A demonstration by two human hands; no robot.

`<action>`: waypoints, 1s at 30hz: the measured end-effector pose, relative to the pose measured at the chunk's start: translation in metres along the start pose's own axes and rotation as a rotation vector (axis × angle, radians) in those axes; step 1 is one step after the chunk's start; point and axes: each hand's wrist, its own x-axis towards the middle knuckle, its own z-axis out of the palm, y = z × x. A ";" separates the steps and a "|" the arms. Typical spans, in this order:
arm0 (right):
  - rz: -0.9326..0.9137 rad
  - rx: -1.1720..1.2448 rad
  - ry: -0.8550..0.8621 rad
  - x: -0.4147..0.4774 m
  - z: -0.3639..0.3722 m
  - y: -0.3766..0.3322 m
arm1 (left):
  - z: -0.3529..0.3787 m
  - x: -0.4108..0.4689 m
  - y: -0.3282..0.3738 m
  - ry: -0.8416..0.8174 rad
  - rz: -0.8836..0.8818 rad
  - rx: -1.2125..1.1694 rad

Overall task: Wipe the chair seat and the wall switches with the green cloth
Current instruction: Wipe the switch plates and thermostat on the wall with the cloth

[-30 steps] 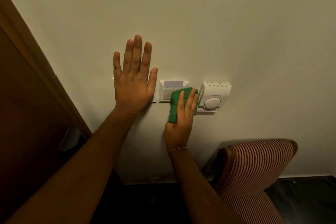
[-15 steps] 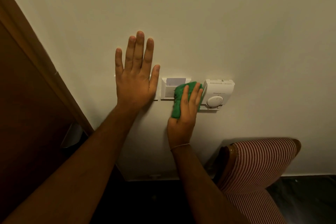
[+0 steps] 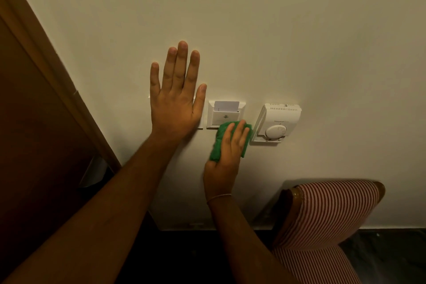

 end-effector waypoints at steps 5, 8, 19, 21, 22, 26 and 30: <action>-0.063 -0.095 -0.124 -0.009 0.016 -0.022 | 0.002 -0.001 0.000 0.017 0.009 -0.018; -0.120 -0.059 -0.076 -0.005 0.007 -0.005 | 0.001 -0.002 -0.001 0.021 0.010 -0.016; -0.025 -0.004 -0.033 0.004 0.009 -0.021 | 0.002 -0.001 0.001 0.003 0.004 -0.006; -0.061 -0.064 -0.068 0.002 0.016 -0.034 | 0.002 -0.001 0.001 0.017 0.008 -0.001; -0.077 -0.085 -0.073 0.002 0.017 -0.037 | 0.003 -0.001 0.001 0.025 0.011 0.005; -0.172 -0.096 -0.081 0.008 0.005 -0.018 | 0.003 -0.001 -0.002 0.039 0.020 -0.005; -0.088 -0.053 0.066 0.023 -0.012 0.008 | 0.003 -0.001 -0.001 0.016 0.004 -0.014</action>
